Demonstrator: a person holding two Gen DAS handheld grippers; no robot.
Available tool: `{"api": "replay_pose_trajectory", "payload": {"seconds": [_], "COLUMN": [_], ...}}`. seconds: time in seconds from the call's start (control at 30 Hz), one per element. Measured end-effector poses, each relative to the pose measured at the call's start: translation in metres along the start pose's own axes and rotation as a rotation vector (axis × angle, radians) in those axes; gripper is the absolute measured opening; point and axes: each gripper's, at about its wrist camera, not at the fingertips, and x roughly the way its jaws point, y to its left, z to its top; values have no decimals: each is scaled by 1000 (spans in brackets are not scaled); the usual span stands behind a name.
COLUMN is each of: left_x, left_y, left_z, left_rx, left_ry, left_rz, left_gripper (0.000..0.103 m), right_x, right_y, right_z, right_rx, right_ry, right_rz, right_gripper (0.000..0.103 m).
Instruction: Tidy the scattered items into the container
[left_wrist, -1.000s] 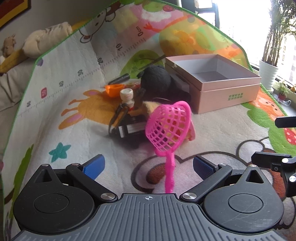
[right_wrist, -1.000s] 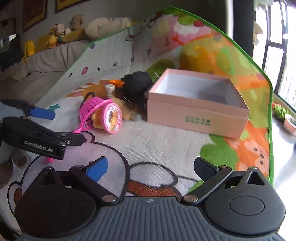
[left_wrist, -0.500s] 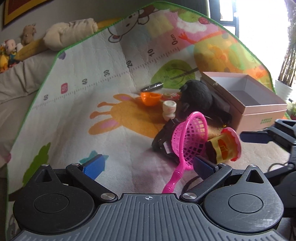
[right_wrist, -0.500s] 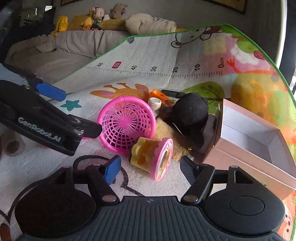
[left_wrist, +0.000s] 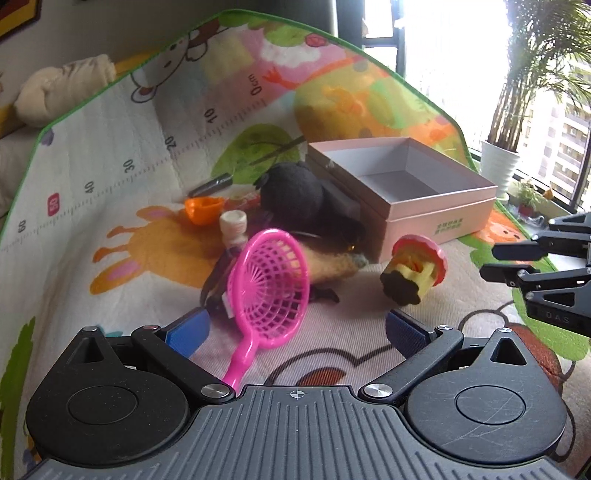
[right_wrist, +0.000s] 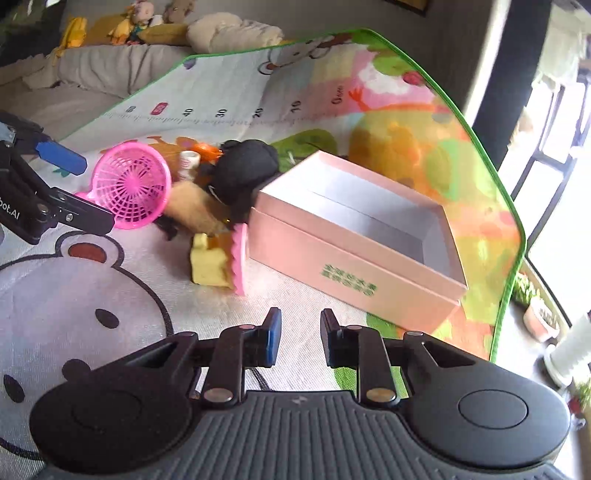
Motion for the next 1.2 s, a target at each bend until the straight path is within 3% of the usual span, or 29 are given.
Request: {"api": "replay_pose_trajectory", "payload": {"seconds": [0.13, 0.23, 0.3, 0.4, 0.5, 0.63, 0.8, 0.87, 1.0, 1.2], "left_x": [6, -6, -12, -20, -24, -24, -18, -17, -15, -17], "left_y": [-18, -42, -57, -73, -71, -48, -18, -13, -12, -30], "left_z": [7, 3, -4, -21, -32, -34, -26, -25, -25, -32], "left_rx": [46, 145, 192, 227, 203, 101, -5, -24, -35, 10], "left_ry": [-40, -57, -18, 30, 60, 88, 119, 125, 124, 136], "left_rz": [-57, -194, -293, -340, -283, -117, -1, 9, -1, -68], "left_gripper": [103, 103, 103, 103, 103, 103, 103, 103, 103, 103], "right_x": [-1, -2, 0, -1, -1, 4, 30, 37, 25, -15], "right_y": [-23, -31, -31, -28, -22, 5, 46, 51, 44, 20], "right_z": [-15, -23, -25, -21, -8, 10, 25, 29, 24, -5], "right_rx": [180, 248, 259, 258, 262, 136, -41, -73, -114, -200], "right_ry": [-13, -20, -16, -21, -47, -93, -90, -79, -73, -38], "right_rz": [9, 13, 27, 64, 119, 164, 124, 122, 104, -36], "right_gripper": [39, 44, 45, 47, 52, 66, 64, 42, 42, 42]}}
